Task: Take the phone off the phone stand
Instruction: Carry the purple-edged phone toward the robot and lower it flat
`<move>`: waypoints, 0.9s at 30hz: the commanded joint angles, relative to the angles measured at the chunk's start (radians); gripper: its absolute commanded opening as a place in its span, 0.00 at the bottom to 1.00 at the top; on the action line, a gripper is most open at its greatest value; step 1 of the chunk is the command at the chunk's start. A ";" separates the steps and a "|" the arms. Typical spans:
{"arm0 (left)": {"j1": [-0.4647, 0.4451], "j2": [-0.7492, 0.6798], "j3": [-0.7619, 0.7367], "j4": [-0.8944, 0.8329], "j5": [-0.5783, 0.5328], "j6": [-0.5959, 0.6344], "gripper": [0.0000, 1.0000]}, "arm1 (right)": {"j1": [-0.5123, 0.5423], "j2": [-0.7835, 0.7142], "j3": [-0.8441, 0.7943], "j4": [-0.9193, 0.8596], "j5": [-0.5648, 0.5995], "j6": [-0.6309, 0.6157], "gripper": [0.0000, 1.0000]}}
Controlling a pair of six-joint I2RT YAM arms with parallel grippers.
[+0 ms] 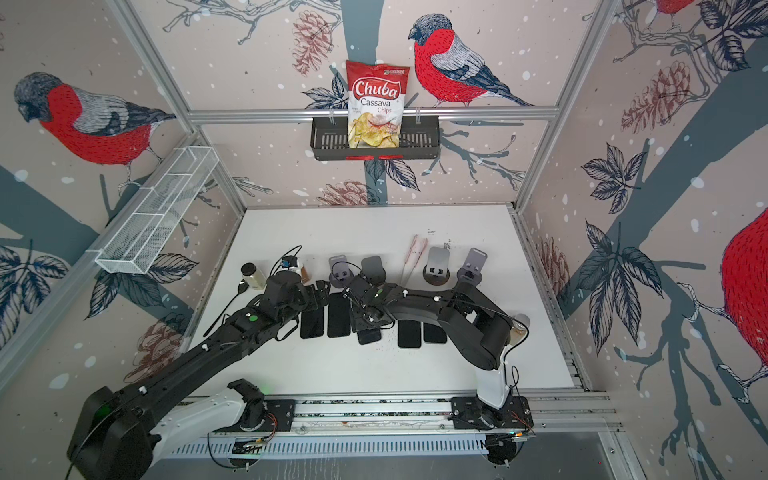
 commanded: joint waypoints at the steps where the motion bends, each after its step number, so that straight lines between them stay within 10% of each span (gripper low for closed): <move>1: -0.001 0.009 0.015 0.035 -0.010 0.023 0.94 | -0.012 0.022 -0.016 -0.042 -0.024 0.004 0.73; 27: 0.000 0.004 0.000 0.054 -0.002 0.041 0.94 | 0.012 0.123 0.098 -0.246 0.101 -0.027 0.79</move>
